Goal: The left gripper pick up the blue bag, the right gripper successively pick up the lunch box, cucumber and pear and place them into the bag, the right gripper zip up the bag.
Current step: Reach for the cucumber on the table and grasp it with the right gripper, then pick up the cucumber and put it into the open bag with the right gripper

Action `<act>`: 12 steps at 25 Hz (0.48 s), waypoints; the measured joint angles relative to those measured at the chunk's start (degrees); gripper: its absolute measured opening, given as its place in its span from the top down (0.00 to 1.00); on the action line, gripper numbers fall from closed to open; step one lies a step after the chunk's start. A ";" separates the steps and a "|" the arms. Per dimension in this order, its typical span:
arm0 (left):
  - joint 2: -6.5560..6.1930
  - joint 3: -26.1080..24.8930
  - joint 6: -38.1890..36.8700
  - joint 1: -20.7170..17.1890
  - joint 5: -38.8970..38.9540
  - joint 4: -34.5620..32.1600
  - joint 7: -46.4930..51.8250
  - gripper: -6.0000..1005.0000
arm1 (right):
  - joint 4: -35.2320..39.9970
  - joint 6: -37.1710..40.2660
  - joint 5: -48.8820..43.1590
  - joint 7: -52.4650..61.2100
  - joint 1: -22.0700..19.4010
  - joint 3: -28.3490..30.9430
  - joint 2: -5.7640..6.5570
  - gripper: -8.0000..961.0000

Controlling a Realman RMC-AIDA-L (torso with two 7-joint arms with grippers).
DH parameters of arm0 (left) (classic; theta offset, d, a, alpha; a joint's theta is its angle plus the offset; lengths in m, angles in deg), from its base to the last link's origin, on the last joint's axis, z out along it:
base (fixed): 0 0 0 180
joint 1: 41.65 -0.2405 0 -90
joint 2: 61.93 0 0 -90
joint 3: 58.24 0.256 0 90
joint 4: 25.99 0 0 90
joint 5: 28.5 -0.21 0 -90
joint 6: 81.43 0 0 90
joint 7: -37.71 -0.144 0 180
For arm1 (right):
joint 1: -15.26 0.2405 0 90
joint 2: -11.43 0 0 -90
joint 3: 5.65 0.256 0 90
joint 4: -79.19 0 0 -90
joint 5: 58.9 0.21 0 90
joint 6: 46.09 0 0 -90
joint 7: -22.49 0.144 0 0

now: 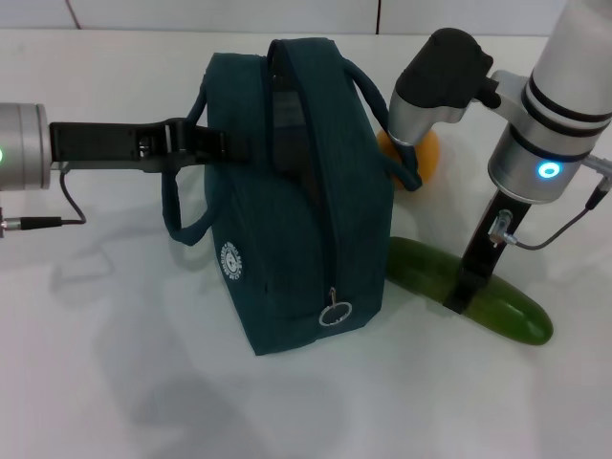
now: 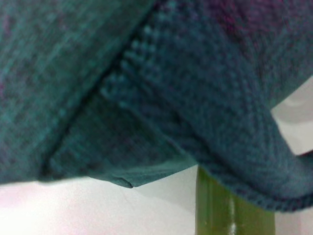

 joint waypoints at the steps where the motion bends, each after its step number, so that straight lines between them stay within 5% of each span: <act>1: -0.01 -0.02 0.00 0.00 0.00 0.00 0.00 0.96 | -0.02 0.00 0.00 0.00 0.00 0.00 0.00 0.34; 12: -0.28 -0.18 -0.08 -0.21 0.00 0.00 0.00 0.96 | 0.09 1.62 -0.91 0.53 -0.25 -0.75 0.00 0.35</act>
